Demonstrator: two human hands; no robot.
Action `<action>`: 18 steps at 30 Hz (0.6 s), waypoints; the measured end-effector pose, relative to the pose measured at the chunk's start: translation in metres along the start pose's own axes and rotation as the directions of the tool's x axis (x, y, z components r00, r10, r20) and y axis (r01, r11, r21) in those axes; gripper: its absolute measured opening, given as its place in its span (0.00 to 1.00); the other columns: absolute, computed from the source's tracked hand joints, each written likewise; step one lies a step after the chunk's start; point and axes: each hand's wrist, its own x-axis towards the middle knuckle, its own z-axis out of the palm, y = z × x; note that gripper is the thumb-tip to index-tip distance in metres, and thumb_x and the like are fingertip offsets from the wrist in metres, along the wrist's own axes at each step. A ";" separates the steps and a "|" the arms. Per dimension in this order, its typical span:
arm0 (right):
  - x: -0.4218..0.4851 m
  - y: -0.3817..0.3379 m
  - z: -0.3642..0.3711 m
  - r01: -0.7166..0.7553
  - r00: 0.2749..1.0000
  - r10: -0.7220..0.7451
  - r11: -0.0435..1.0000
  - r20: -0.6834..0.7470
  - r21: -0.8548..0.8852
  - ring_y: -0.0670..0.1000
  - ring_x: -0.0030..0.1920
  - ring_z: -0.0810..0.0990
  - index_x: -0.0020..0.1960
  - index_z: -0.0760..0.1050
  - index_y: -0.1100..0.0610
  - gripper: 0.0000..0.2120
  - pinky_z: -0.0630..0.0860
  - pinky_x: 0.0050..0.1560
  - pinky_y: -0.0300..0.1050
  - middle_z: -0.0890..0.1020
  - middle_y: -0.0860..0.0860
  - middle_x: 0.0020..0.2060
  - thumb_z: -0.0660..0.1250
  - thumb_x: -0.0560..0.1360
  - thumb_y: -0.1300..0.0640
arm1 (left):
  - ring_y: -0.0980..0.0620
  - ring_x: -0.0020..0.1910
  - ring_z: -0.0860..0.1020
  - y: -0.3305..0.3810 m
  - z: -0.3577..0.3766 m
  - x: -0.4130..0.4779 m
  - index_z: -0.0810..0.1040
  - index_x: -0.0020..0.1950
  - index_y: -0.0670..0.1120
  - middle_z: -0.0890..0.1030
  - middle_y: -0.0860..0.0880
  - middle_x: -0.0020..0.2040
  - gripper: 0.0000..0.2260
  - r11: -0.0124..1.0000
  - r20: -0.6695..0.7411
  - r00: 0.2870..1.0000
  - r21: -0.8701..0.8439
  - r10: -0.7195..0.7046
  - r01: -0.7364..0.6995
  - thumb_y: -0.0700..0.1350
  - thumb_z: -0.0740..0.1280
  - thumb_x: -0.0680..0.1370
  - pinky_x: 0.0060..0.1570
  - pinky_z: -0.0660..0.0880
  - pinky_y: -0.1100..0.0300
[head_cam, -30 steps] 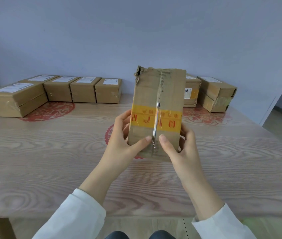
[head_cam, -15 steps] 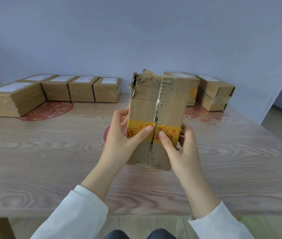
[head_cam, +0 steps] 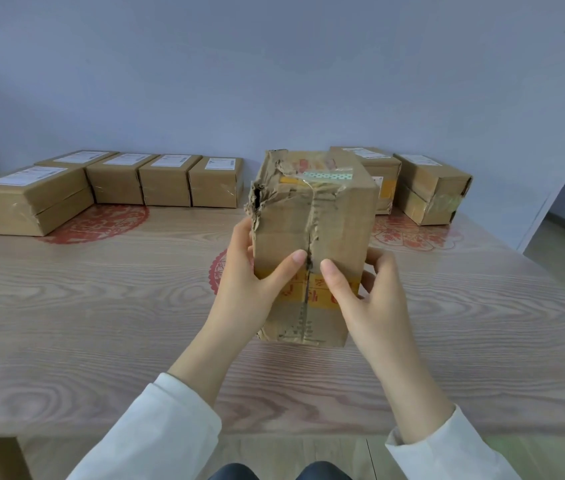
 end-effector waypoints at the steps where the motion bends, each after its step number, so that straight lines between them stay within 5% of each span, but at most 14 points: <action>1: 0.001 0.001 -0.001 -0.004 1.000 0.004 1.000 0.003 0.023 0.31 0.50 0.76 0.57 0.67 0.44 0.24 0.76 0.50 0.31 0.77 0.41 0.54 0.69 0.67 0.36 | 0.59 0.54 0.79 -0.002 -0.001 0.000 0.68 0.64 0.47 0.80 0.53 0.55 0.29 1.000 0.015 1.000 0.016 -0.007 0.007 0.54 0.72 0.66 0.54 0.78 0.57; 4: 0.002 0.001 -0.004 0.004 1.000 -0.003 1.000 -0.006 0.024 0.34 0.51 0.76 0.65 0.66 0.46 0.28 0.71 0.42 0.24 0.76 0.42 0.57 0.64 0.69 0.35 | 0.55 0.58 0.78 -0.006 -0.002 -0.001 0.67 0.65 0.46 0.79 0.50 0.60 0.31 0.998 0.062 0.998 0.068 -0.013 0.009 0.55 0.74 0.68 0.58 0.77 0.50; 11: 0.007 -0.006 -0.006 0.027 0.998 -0.026 0.999 0.056 -0.027 0.31 0.46 0.75 0.63 0.67 0.46 0.30 0.69 0.39 0.22 0.77 0.42 0.54 0.62 0.63 0.37 | 0.63 0.51 0.80 -0.002 0.000 0.002 0.70 0.54 0.53 0.80 0.56 0.53 0.18 0.998 0.032 0.999 0.052 0.014 -0.016 0.48 0.73 0.69 0.47 0.77 0.67; 14: 0.010 -0.001 -0.010 0.093 0.994 -0.091 0.995 0.060 -0.033 0.36 0.58 0.74 0.69 0.61 0.45 0.34 0.71 0.44 0.22 0.72 0.47 0.64 0.66 0.67 0.36 | 0.65 0.51 0.79 -0.002 -0.003 0.004 0.70 0.56 0.56 0.80 0.58 0.53 0.17 0.998 0.049 0.998 0.058 0.026 -0.028 0.44 0.72 0.72 0.48 0.76 0.69; 16: 0.012 -0.002 -0.013 0.196 0.980 -0.192 0.978 0.057 -0.071 0.44 0.71 0.65 0.71 0.52 0.35 0.38 0.70 0.49 0.23 0.62 0.47 0.72 0.70 0.68 0.37 | 0.67 0.50 0.78 0.000 -0.004 0.005 0.70 0.56 0.57 0.79 0.60 0.53 0.17 0.995 0.085 0.996 0.088 0.038 -0.045 0.46 0.71 0.72 0.47 0.75 0.71; 18: 0.014 -0.009 -0.017 0.235 0.970 -0.230 0.970 0.079 -0.055 0.46 0.73 0.62 0.68 0.51 0.31 0.38 0.72 0.51 0.25 0.61 0.46 0.72 0.73 0.68 0.40 | 0.67 0.49 0.78 0.002 -0.005 0.006 0.70 0.57 0.56 0.79 0.60 0.52 0.18 0.994 0.117 0.992 0.100 0.038 -0.050 0.52 0.70 0.70 0.45 0.74 0.72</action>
